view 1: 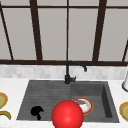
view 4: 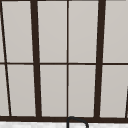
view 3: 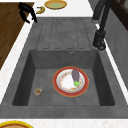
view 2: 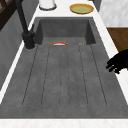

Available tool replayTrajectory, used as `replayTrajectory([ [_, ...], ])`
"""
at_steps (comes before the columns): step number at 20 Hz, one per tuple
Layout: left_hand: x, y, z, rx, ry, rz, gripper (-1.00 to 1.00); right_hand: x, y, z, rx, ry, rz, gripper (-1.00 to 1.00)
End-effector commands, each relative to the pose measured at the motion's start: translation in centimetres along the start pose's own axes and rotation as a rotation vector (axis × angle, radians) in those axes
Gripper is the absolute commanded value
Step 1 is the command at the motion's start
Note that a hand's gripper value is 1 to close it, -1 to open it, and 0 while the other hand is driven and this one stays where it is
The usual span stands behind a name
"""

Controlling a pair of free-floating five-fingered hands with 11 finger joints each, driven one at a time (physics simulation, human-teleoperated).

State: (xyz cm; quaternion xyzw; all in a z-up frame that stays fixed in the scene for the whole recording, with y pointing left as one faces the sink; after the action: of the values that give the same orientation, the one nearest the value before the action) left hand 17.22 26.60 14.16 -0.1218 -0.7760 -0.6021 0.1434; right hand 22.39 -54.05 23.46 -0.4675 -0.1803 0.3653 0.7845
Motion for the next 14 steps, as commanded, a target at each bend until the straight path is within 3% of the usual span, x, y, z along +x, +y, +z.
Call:
replayTrajectory([
  [1, 0.0, 0.0, 0.0, 0.000, 0.000, 0.000, 0.00, 0.3, 1.2, -4.1, -0.022, -0.019, -0.001, 1.00],
  [11, 0.0, 0.0, 0.0, 0.000, 0.000, 0.000, 0.00, 0.0, 5.0, -13.8, -0.059, -0.051, -0.014, 1.00],
  [14, 0.0, 0.0, 0.0, 0.000, 0.000, 0.000, 0.00, -1.1, 6.1, -15.5, -0.080, -0.055, -0.052, 1.00],
])
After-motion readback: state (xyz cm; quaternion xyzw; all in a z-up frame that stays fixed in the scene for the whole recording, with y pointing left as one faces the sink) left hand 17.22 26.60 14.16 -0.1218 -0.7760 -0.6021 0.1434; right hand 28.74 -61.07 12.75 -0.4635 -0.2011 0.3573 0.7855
